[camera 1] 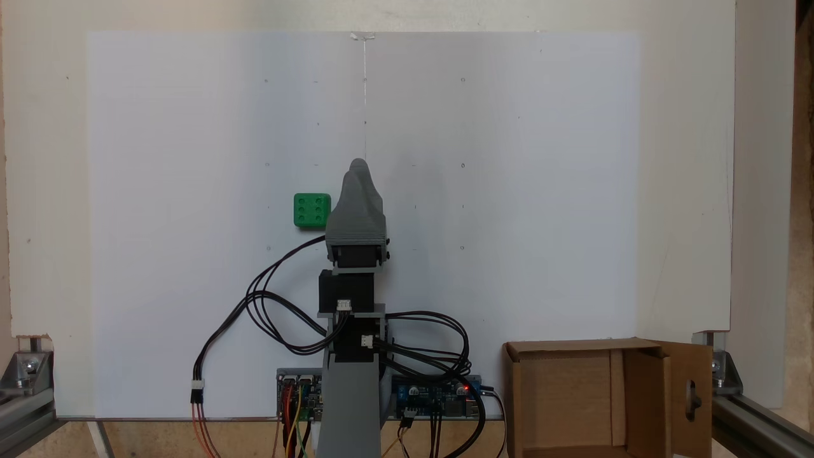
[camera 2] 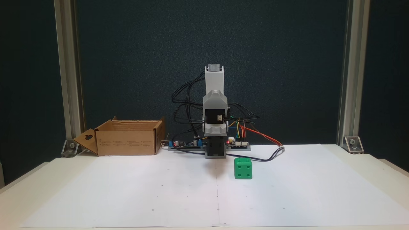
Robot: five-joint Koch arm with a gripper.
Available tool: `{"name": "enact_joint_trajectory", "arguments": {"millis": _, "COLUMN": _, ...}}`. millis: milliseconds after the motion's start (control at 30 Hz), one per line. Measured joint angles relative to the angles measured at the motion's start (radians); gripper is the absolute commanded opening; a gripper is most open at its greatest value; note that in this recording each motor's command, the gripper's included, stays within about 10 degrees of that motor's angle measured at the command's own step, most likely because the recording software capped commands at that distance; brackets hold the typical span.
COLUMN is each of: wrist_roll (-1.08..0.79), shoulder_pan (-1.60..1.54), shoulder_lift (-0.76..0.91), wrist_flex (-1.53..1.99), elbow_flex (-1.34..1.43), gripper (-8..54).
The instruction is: Grasp a green dice and put it in the bin.
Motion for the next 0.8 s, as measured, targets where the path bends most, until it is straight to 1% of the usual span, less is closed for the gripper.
{"name": "enact_joint_trajectory", "arguments": {"millis": 133, "wrist_roll": 0.000, "shoulder_pan": 0.118, "shoulder_lift": 0.000, "wrist_flex": 0.000, "elbow_flex": 0.000, "gripper": 44.9}}
{"name": "enact_joint_trajectory", "arguments": {"millis": 800, "wrist_roll": 0.000, "shoulder_pan": 0.117, "shoulder_lift": 0.000, "wrist_flex": -0.003, "elbow_flex": 0.000, "gripper": 44.9}}
